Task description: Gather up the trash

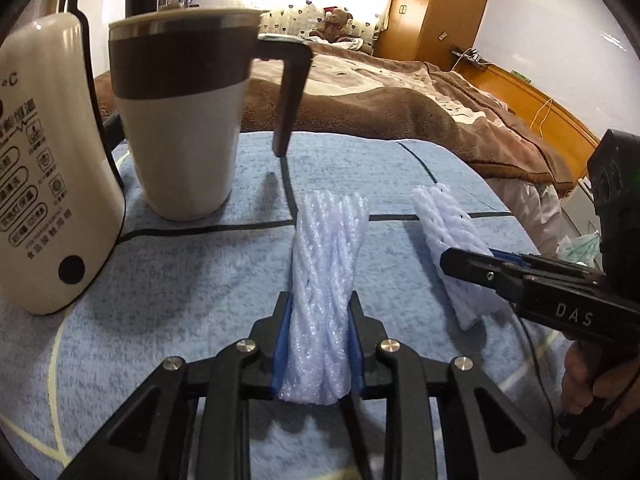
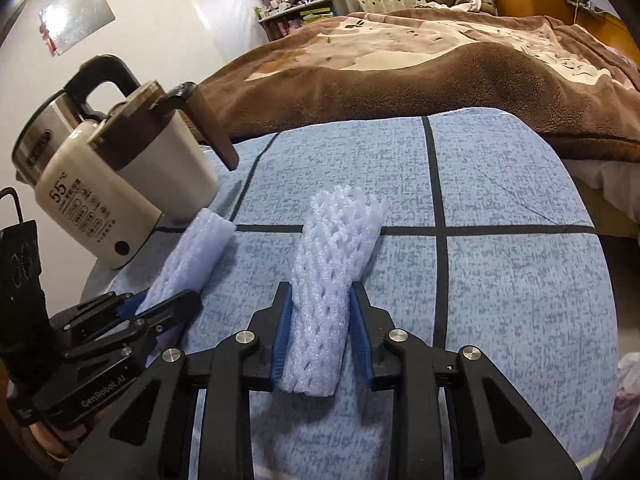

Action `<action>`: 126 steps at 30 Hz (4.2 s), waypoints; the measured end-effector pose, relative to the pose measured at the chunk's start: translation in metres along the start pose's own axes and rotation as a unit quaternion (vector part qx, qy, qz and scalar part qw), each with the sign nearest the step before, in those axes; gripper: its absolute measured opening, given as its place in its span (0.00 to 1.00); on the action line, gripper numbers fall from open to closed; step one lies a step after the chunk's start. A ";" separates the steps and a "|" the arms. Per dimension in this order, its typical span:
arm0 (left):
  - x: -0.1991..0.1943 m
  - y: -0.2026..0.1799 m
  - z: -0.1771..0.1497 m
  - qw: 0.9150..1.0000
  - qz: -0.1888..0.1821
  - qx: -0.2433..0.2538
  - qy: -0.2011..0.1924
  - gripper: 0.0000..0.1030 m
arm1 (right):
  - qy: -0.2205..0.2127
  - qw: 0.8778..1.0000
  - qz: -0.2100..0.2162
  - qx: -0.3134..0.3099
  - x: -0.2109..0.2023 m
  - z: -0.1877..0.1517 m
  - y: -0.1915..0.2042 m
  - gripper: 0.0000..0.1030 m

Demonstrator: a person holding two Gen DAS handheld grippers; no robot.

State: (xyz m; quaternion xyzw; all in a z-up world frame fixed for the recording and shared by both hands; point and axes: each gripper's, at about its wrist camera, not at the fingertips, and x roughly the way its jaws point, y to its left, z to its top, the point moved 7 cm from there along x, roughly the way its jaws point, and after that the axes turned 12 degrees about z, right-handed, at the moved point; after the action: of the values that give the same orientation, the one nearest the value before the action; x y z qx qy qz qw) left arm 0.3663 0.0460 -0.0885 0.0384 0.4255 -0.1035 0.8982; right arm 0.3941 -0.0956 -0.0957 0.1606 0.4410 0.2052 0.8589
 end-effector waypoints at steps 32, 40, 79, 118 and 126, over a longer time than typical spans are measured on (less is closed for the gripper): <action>-0.111 -0.139 -0.028 0.997 -0.044 0.047 -0.052 0.26 | -0.088 0.996 -0.026 -0.011 -0.191 -0.071 -0.009 0.27; -0.124 -0.199 -0.037 0.993 -0.067 0.081 -0.059 0.26 | -0.116 0.992 -0.047 0.014 -0.243 -0.089 -0.039 0.27; -0.074 -0.387 -0.091 0.979 -0.117 0.163 0.023 0.28 | -0.069 0.976 -0.175 0.113 -0.311 -0.172 -0.221 0.31; -0.186 -0.326 -0.132 0.987 -0.058 0.105 -0.109 0.56 | -0.186 0.952 -0.236 0.058 -0.378 -0.233 -0.110 0.49; -0.214 -0.310 -0.140 0.984 -0.020 0.088 -0.155 0.63 | -0.211 0.942 -0.257 0.043 -0.388 -0.262 -0.083 0.49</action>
State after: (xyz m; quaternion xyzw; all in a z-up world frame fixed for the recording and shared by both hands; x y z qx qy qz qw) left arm 0.0605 -0.2021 -0.0066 0.0922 0.2710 -0.1630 0.9442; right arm -0.0082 -0.3339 -0.0119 0.1184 0.2845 -0.0800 0.9480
